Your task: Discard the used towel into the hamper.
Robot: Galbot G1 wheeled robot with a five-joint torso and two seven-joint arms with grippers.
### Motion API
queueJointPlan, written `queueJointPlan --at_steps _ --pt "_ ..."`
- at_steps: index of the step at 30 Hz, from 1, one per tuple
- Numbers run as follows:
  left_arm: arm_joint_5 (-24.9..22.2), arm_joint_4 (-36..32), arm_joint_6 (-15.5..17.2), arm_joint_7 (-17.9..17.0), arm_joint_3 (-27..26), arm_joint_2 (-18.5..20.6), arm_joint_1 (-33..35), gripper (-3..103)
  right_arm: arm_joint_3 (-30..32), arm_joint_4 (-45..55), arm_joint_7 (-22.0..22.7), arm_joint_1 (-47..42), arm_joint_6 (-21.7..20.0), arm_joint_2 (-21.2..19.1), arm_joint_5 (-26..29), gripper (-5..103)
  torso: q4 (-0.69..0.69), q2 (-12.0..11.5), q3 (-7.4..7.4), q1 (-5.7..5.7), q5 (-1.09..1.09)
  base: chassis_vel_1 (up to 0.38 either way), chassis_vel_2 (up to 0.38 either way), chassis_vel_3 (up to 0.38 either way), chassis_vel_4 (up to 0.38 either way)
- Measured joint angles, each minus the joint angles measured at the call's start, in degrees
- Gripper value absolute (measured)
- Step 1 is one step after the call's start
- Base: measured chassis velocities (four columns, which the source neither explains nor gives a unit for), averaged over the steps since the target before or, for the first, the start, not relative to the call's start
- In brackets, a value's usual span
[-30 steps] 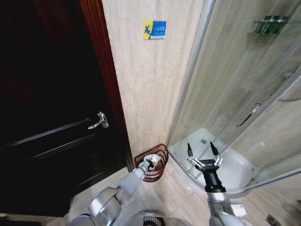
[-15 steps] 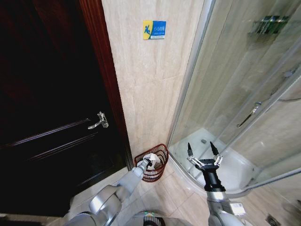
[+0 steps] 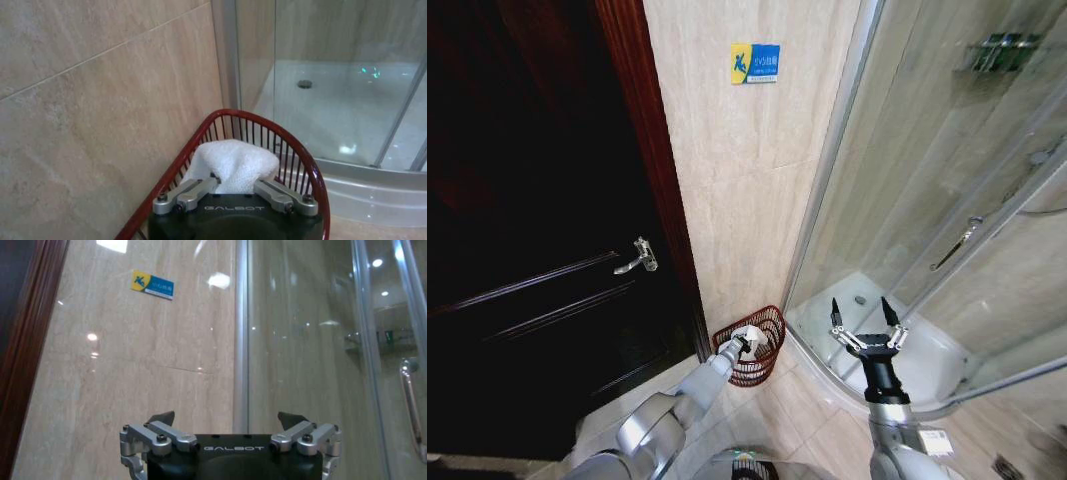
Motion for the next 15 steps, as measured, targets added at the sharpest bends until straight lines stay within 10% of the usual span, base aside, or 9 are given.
queueJointPlan --at_steps 15 --pt "2.1 -0.6 0.0 2.6 1.4 0.0 1.3 4 -0.2 -0.8 -1.1 -0.5 2.4 -0.2 -0.4 100 0.00 0.0 0.01 0.05 0.00 -0.062 0.057 0.060 -0.060"
